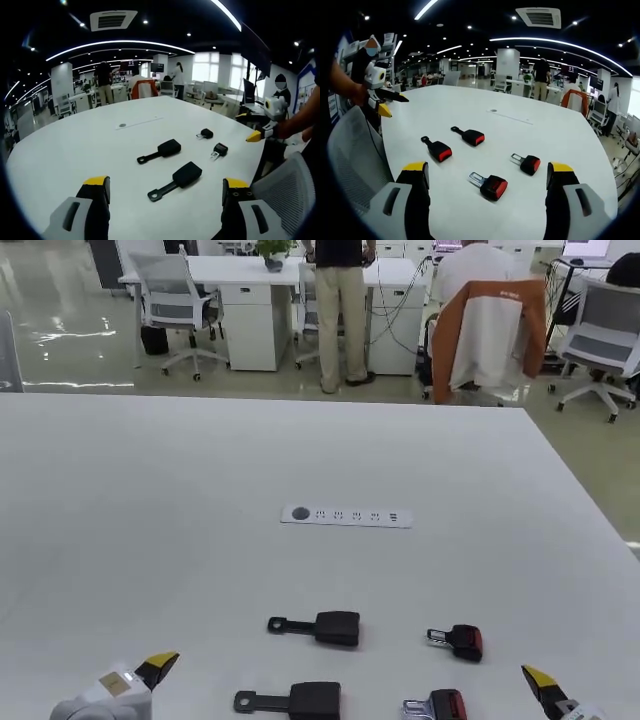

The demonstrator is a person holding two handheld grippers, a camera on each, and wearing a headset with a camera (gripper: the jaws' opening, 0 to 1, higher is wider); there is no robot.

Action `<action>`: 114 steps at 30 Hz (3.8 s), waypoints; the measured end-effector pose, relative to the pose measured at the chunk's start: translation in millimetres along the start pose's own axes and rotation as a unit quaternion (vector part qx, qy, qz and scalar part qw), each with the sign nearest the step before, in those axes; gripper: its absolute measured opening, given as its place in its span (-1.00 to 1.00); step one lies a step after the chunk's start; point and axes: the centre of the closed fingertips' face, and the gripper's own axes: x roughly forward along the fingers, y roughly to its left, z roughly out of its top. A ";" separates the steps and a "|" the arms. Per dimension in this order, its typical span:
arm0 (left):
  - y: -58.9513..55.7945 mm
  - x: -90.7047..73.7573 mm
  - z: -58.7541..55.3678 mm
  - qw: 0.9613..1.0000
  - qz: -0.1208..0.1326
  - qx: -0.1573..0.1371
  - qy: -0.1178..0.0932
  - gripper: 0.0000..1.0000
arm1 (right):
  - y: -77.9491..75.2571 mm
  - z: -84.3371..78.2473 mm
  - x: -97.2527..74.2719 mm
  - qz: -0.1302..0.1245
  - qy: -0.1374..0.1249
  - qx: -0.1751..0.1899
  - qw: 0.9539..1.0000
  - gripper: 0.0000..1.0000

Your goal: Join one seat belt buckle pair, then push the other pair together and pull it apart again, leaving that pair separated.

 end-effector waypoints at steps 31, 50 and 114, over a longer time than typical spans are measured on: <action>-2.1 7.3 -6.3 1.000 -0.013 0.002 0.013 0.86 | 2.5 -10.0 3.1 0.009 0.016 0.008 1.000 0.92; -7.4 21.3 -7.7 0.999 -0.028 0.004 0.029 0.81 | 0.7 -14.6 12.5 0.015 0.028 0.016 0.999 0.89; -20.5 100.6 -30.2 0.988 -0.117 0.036 0.092 0.63 | 1.9 -56.5 72.3 0.111 0.102 0.023 0.988 0.67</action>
